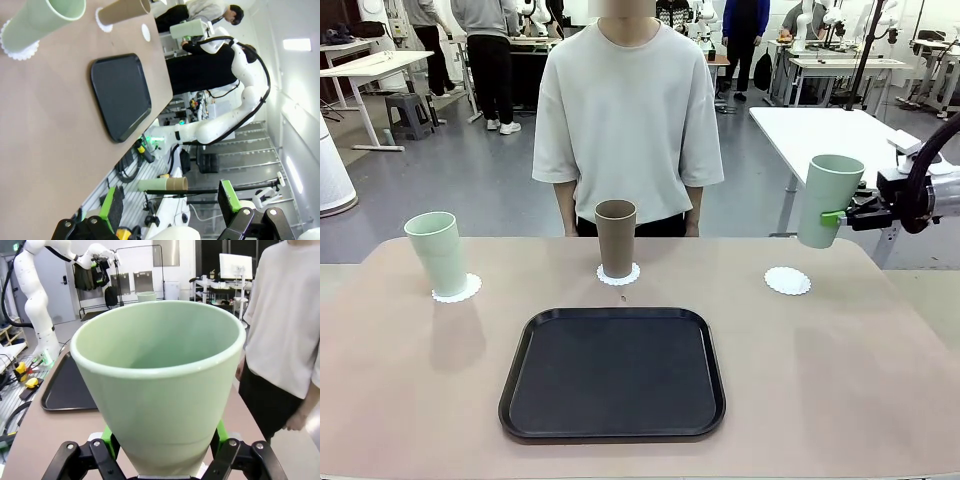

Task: Place coasters on the table and set cups on them.
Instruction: Take one Reusable plastic cup from the Flat Tray and place it on a coaster set by the human.

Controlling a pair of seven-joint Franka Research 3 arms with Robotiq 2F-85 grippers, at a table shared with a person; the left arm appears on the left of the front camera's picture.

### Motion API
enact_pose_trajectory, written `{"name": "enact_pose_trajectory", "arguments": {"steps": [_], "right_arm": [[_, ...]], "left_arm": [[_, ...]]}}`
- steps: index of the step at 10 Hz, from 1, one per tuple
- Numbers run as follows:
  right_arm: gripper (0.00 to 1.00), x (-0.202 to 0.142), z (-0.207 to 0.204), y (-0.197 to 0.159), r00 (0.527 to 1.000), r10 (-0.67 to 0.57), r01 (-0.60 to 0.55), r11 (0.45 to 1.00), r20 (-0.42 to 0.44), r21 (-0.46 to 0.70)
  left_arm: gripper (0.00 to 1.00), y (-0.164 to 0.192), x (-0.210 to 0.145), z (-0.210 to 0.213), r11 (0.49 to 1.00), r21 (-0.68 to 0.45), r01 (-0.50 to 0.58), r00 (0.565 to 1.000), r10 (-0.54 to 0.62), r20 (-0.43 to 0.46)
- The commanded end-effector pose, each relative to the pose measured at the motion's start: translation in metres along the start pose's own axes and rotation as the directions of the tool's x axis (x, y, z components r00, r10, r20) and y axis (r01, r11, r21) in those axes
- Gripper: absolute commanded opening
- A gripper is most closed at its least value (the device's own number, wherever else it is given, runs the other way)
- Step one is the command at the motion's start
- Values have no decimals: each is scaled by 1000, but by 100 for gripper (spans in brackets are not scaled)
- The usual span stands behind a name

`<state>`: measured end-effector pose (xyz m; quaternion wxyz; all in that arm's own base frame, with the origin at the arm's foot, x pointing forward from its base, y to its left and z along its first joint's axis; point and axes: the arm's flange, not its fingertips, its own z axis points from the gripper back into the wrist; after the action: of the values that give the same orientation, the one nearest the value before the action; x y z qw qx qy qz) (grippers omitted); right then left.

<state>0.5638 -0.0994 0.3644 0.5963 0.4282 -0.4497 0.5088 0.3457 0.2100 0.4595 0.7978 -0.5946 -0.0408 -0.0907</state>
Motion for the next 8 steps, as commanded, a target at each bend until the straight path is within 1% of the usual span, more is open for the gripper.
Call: {"name": "enact_pose_trajectory", "arguments": {"steps": [1, 4, 6, 8], "right_arm": [[83, -6, -2, -17, 1000, 3, -3, 999, 10, 48], [83, -36, -17, -37, 1000, 5, -2, 992, -22, 123], [83, -50, -23, -47, 1000, -16, 18, 988, -17, 155], [83, -61, -28, -52, 1000, -3, 5, 981, -11, 192]], "left_arm": [[100, -4, 0, -2, 1000, 1, -15, 1000, 15, 21], [100, -4, 0, -2, 1000, 1, -15, 1000, 15, 21], [100, -4, 0, -2, 1000, 1, -15, 1000, 15, 21], [100, -4, 0, -2, 1000, 1, -15, 1000, 15, 21]]}}
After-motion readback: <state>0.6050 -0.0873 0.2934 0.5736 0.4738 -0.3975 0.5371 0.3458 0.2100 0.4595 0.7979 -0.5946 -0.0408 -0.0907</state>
